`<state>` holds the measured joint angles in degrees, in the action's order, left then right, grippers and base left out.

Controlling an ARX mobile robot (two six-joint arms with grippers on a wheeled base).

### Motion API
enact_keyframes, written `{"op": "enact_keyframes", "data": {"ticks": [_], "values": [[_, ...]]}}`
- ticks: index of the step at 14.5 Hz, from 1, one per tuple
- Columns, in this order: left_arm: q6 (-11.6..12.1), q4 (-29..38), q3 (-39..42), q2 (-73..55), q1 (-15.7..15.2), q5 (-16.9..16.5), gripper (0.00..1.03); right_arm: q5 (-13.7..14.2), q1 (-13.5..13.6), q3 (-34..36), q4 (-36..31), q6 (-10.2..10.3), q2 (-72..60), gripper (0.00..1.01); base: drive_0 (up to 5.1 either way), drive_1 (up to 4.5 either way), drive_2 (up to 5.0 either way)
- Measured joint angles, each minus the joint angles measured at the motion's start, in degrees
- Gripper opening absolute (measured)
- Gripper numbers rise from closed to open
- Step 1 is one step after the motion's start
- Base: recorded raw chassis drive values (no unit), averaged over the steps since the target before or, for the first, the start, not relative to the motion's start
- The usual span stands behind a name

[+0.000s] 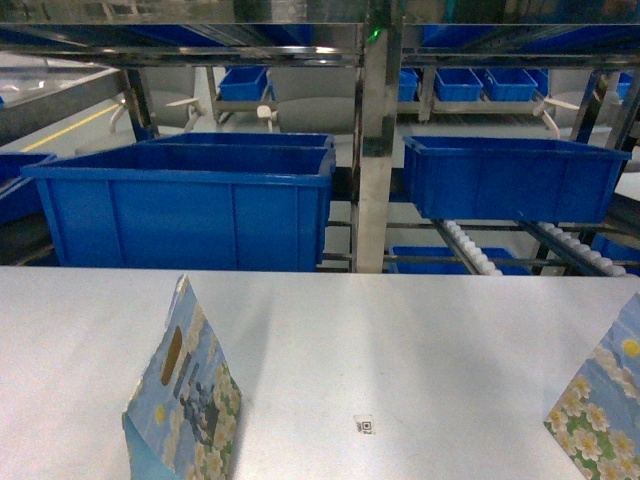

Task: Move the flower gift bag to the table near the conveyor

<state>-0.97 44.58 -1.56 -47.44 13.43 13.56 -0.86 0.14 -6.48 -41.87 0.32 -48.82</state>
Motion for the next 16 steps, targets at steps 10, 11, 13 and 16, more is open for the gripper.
{"op": "enact_keyframes", "data": {"ticks": [10, 11, 13, 16], "values": [[0.2, -25.2, 0.7, 28.0, -13.3, -13.6, 0.02, 0.7, 0.1, 5.7, 16.2, -0.2, 22.9, 0.02, 0.0, 0.0, 0.0], [0.2, -26.8, 0.7, 29.7, -13.3, -13.6, 0.02, 0.7, 0.1, 5.7, 17.8, -0.2, 24.7, 0.02, 0.0, 0.0, 0.0], [0.2, -29.6, 0.7, 32.5, -13.3, -13.5, 0.02, 0.7, 0.1, 5.7, 21.7, -0.2, 28.7, 0.02, 0.0, 0.0, 0.0], [0.2, -33.2, 0.7, 36.2, -13.3, -13.6, 0.02, 0.7, 0.1, 5.7, 26.6, -0.2, 33.7, 0.02, 0.0, 0.0, 0.0]]}}
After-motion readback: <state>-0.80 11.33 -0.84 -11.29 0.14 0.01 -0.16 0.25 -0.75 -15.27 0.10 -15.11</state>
